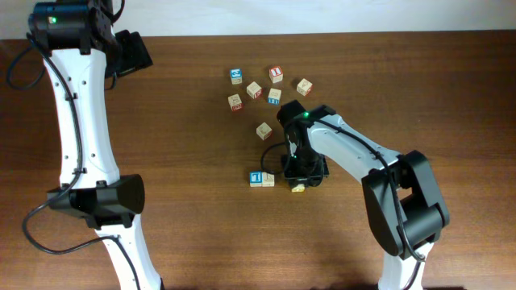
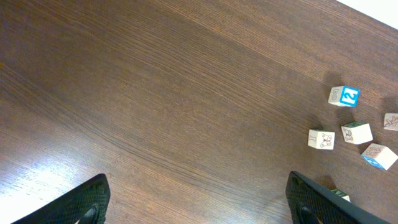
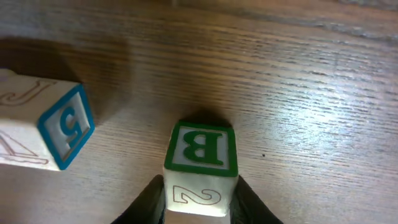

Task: Rotate 3 blocks
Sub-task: 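Place the B block at the right end of the row and release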

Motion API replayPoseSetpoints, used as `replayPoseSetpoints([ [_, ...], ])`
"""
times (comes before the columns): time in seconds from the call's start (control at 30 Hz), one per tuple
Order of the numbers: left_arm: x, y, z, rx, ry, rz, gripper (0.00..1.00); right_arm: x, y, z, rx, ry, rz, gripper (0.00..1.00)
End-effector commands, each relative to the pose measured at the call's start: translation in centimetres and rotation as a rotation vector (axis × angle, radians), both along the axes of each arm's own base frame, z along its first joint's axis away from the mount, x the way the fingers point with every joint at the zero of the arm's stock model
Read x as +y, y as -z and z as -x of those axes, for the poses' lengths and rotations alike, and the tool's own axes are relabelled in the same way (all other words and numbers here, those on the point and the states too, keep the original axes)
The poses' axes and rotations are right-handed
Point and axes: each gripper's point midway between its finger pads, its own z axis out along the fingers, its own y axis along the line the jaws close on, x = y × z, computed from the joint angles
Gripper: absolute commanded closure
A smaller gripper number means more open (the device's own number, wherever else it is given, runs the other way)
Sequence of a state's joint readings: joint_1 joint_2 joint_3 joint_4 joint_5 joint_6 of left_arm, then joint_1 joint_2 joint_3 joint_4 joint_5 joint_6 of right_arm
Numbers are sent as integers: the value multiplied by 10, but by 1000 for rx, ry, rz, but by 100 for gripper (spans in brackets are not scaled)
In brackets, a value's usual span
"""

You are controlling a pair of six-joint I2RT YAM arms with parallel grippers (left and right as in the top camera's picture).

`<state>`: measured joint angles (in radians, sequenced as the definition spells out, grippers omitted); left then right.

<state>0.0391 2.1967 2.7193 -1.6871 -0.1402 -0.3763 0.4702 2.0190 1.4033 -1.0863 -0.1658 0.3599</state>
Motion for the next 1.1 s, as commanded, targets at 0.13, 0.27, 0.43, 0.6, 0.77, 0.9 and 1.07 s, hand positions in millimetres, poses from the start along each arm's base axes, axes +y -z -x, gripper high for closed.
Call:
replayPoseSetpoints([
  [0.13,-1,-11,3,-28,9,0,12,11,2,-5,-9,36,-46,78],
  [0.27,-1,-11,3,-28,9,0,11,20,2,-13,-37,44,-86,78],
  [0.43,-1,-11,3,-28,9,0,11,26,2,-24,-83,42,-115,78],
  [0.6,-1,-11,3,-28,9,0,11,27,2,-25,-86,41,-120,78],
  [0.77,-1,-11,3,-28,9,0,11,27,2,-24,-83,39,-120,67],
  [0.9,-1,-11,3,-28,9,-1,11,29,-7,-29,-79,49,-143,67],
  [1.07,-1,-11,3,-28,9,-1,10,30,-11,-23,-48,51,-147,62],
])
